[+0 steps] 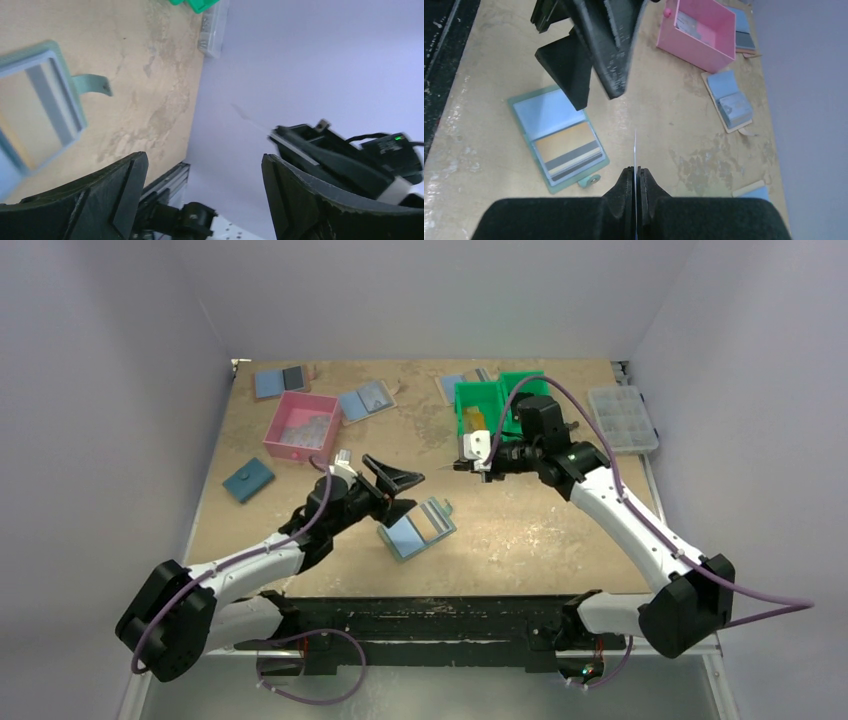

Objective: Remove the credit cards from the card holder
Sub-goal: Place the credit card in the storage box.

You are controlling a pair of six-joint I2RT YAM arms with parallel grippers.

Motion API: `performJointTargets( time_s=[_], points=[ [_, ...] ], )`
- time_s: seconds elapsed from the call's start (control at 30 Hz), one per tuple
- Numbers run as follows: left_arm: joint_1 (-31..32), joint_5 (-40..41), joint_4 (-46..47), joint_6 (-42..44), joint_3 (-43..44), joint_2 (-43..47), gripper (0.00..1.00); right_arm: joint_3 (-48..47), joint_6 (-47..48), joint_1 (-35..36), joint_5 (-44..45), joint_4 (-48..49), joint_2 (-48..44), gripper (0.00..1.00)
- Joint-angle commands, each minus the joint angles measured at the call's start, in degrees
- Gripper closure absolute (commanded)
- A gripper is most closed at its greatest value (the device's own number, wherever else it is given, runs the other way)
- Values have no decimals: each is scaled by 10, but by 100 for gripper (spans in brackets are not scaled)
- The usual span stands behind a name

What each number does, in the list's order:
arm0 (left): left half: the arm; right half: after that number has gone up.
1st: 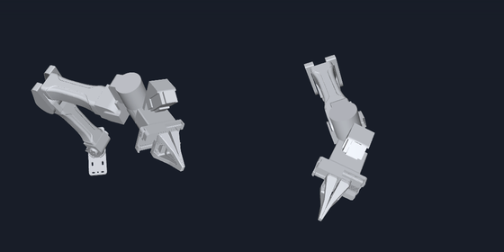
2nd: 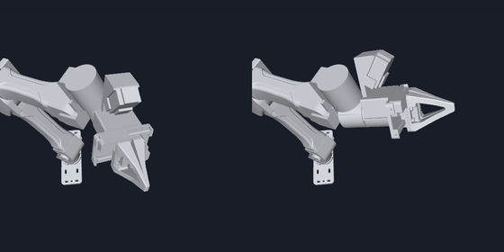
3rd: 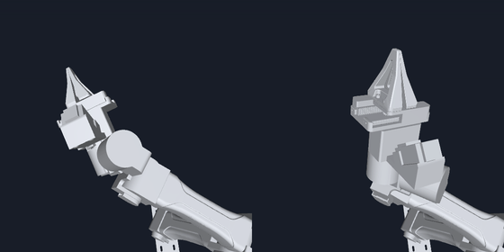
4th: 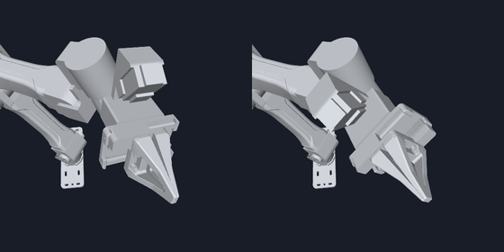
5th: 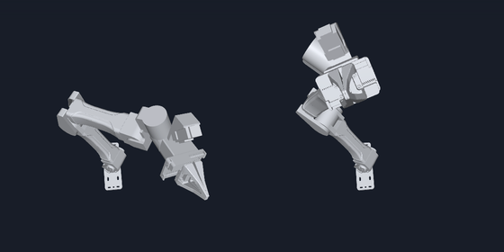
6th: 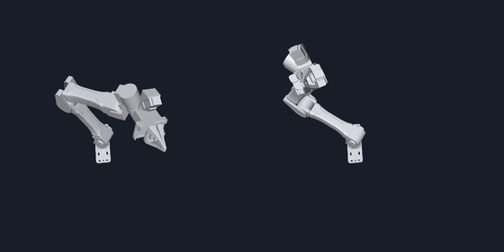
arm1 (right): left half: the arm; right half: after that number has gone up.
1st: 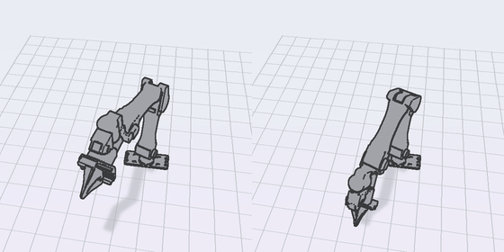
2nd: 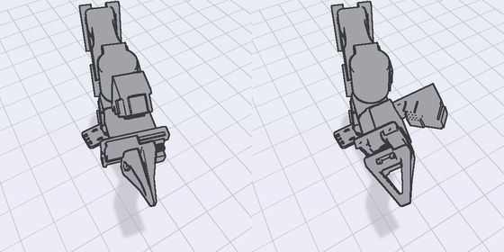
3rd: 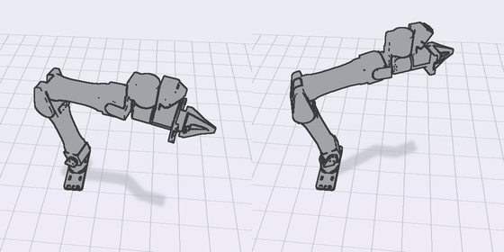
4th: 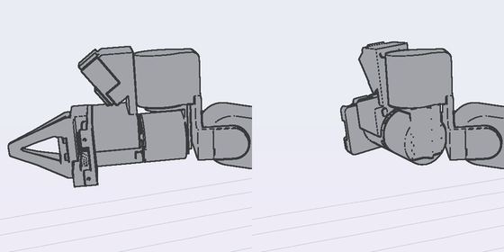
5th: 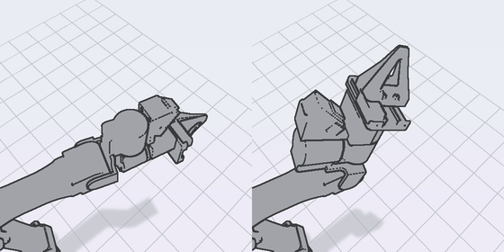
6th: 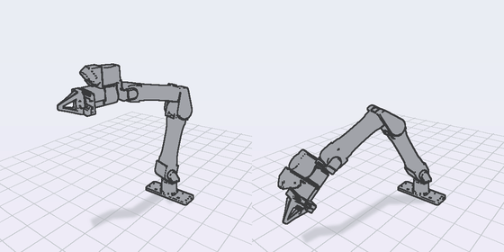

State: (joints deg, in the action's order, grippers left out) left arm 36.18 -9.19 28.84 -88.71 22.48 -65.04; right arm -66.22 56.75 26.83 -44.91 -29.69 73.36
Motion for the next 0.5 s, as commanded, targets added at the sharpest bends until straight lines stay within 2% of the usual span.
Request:
performJointTargets(
  time_s=[0.0,0.1,0.2,0.47],
  points=[
    [8,19,-91,-90,98,2,10,41,-27,1,12,90,-10,100],
    [11,25,-89,-115,106,-9,12,56,-23,1,9,101,-15,100],
    [20,22,-30,-151,96,-31,20,65,-20,4,-2,109,-15,100],
    [50,15,-11,-149,141,-87,25,89,-21,23,5,138,-12,100]
  ],
)
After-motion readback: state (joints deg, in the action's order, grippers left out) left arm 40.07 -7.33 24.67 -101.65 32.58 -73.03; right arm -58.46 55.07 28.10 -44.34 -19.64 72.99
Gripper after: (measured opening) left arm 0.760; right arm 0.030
